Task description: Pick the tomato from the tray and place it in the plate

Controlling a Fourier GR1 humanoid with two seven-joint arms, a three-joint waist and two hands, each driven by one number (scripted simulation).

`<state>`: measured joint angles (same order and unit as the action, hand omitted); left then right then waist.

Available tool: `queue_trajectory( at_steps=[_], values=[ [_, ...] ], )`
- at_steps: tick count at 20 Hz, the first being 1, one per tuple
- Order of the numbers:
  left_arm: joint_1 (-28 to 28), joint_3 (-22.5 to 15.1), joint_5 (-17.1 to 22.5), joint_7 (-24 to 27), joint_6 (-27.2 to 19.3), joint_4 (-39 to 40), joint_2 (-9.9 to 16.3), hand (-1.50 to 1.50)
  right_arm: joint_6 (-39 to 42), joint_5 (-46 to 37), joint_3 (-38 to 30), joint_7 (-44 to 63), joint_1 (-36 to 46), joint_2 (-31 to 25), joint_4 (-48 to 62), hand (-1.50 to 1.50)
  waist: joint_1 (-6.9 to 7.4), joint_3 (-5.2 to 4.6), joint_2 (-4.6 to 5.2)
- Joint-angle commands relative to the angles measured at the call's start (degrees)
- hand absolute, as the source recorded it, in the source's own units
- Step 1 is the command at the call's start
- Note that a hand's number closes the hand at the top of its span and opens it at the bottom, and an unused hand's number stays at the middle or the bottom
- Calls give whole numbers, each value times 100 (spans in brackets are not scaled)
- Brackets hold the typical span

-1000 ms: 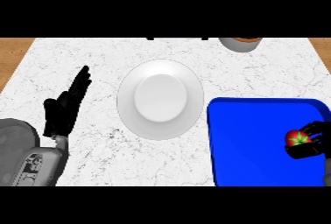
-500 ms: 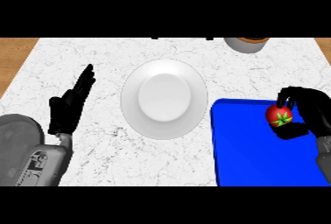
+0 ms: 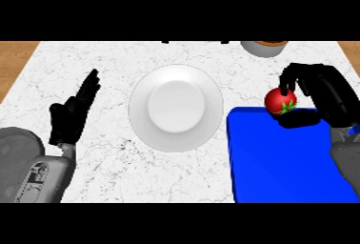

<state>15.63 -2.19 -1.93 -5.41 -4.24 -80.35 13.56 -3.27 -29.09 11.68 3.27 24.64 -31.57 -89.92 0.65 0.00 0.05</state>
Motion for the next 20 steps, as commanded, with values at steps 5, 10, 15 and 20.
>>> queue_trajectory(
  at_steps=[5,10,15,20],
  values=[
    [-408,-127,-194,61,-46,-237,-142,0,798,155,387,807,1266,1071,287,150,35,-4,-4],
    [-311,-80,-159,-133,-10,-441,-196,0,392,-350,791,735,1521,2067,1201,150,28,-1,-4],
    [193,205,-134,8,129,231,-94,0,20,-754,814,224,1976,2716,2655,150,-4,-2,18],
    [223,188,-178,143,96,316,-178,0,-303,-1626,1279,816,2558,3135,3653,150,30,-5,29]
  ],
)
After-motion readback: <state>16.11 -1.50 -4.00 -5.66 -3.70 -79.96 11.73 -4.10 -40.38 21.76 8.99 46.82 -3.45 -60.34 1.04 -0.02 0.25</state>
